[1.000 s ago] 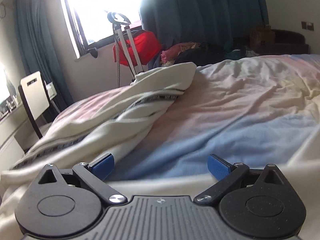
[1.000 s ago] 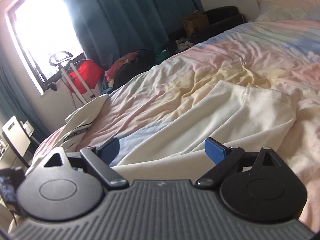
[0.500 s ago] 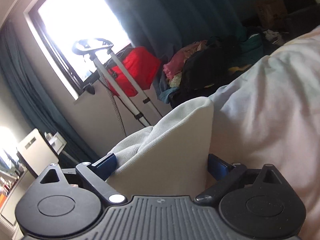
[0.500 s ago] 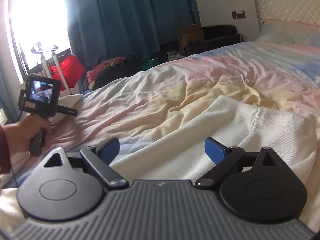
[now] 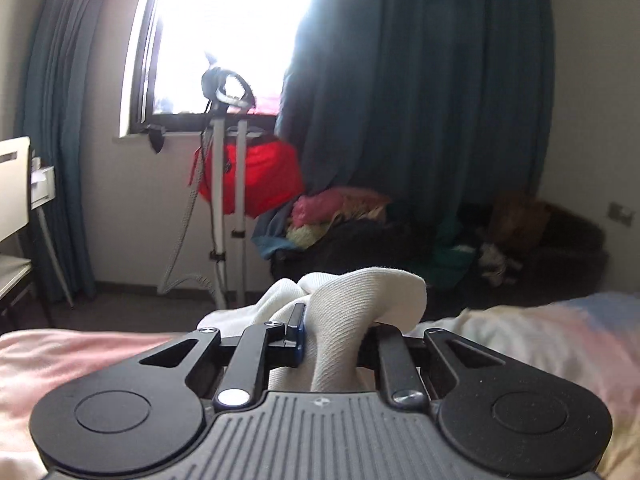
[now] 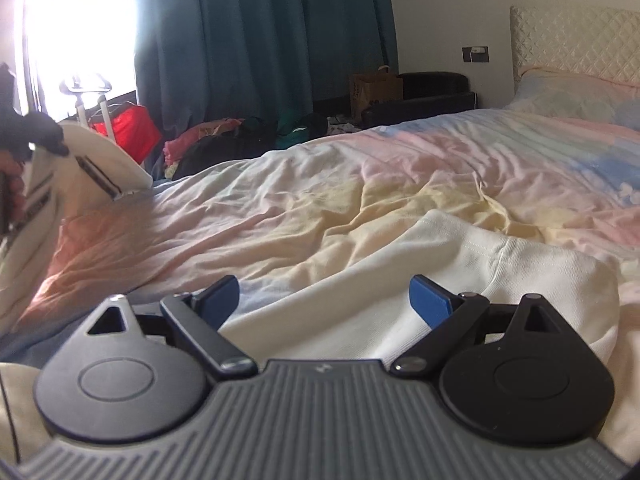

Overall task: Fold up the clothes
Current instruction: 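Grasp the pants edge with the left gripper and lift it, then fold the lifted pants leg over the pants and open the left gripper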

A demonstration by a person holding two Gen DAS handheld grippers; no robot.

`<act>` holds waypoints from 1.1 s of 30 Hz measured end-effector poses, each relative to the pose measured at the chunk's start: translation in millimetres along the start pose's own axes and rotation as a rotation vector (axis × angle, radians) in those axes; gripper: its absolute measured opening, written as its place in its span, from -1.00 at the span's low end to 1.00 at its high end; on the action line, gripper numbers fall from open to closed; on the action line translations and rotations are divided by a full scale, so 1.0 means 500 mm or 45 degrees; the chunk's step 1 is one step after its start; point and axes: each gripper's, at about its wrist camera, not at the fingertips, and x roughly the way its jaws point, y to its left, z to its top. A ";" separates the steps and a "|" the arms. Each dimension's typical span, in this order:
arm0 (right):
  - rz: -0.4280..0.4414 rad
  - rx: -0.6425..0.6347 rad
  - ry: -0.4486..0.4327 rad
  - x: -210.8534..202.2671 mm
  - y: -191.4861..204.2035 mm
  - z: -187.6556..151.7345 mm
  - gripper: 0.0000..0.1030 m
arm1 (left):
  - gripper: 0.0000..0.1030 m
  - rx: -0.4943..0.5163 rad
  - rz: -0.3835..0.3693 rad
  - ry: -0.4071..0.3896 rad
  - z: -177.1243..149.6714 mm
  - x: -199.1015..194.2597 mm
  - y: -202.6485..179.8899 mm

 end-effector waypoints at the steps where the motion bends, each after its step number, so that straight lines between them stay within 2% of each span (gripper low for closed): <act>1: -0.005 -0.019 -0.012 -0.008 0.004 0.002 0.81 | -0.69 -0.012 -0.067 -0.046 0.029 -0.046 0.011; 4: -0.013 -0.070 -0.038 -0.036 0.019 0.006 0.81 | -0.69 -0.085 -0.243 -0.178 0.090 -0.183 0.047; 6: -0.011 -0.105 -0.051 -0.054 0.030 0.008 0.81 | -0.68 -0.190 -0.328 -0.217 0.115 -0.238 0.093; 8: -0.021 -0.145 -0.069 -0.070 0.043 0.011 0.81 | -0.66 -0.313 -0.401 -0.188 0.123 -0.251 0.150; 10: -0.020 -0.173 -0.079 -0.083 0.055 0.013 0.81 | -0.63 -0.395 -0.408 -0.117 0.105 -0.231 0.199; 13: -0.008 -0.219 -0.094 -0.101 0.075 0.012 0.81 | -0.63 -0.473 -0.319 0.046 0.044 -0.158 0.249; 18: 0.028 -0.311 -0.106 -0.102 0.103 0.000 0.81 | -0.62 -0.467 -0.138 0.216 -0.069 -0.033 0.276; 19: 0.041 -0.328 -0.109 -0.098 0.106 -0.001 0.81 | -0.62 -0.454 -0.094 0.236 -0.085 -0.013 0.281; 22: 0.119 -0.294 -0.113 -0.082 0.102 0.002 0.81 | -0.55 -0.398 -0.046 0.264 -0.109 0.013 0.292; 24: 0.187 -0.248 -0.105 -0.072 0.099 0.001 0.81 | -0.40 -0.363 -0.032 0.264 -0.107 0.002 0.288; 25: 0.210 -0.248 -0.091 -0.065 0.105 -0.002 0.81 | -0.11 -0.331 -0.011 0.260 -0.105 -0.017 0.277; 26: 0.234 -0.250 -0.081 -0.059 0.110 -0.005 0.81 | 0.30 -0.290 0.014 0.253 -0.101 -0.042 0.269; 27: 0.259 -0.254 -0.079 -0.057 0.115 -0.008 0.81 | 0.50 -0.238 0.041 0.236 -0.099 -0.071 0.252; 28: 0.284 -0.257 -0.079 -0.056 0.119 -0.011 0.81 | 0.82 -0.186 0.069 0.219 -0.096 -0.099 0.234; 29: 0.309 -0.259 -0.080 -0.058 0.124 -0.013 0.81 | 0.94 -0.157 0.086 0.193 -0.097 -0.127 0.233; 33: 0.403 -0.260 -0.100 -0.080 0.132 -0.018 0.80 | 0.94 -0.040 0.119 0.141 -0.128 -0.274 0.200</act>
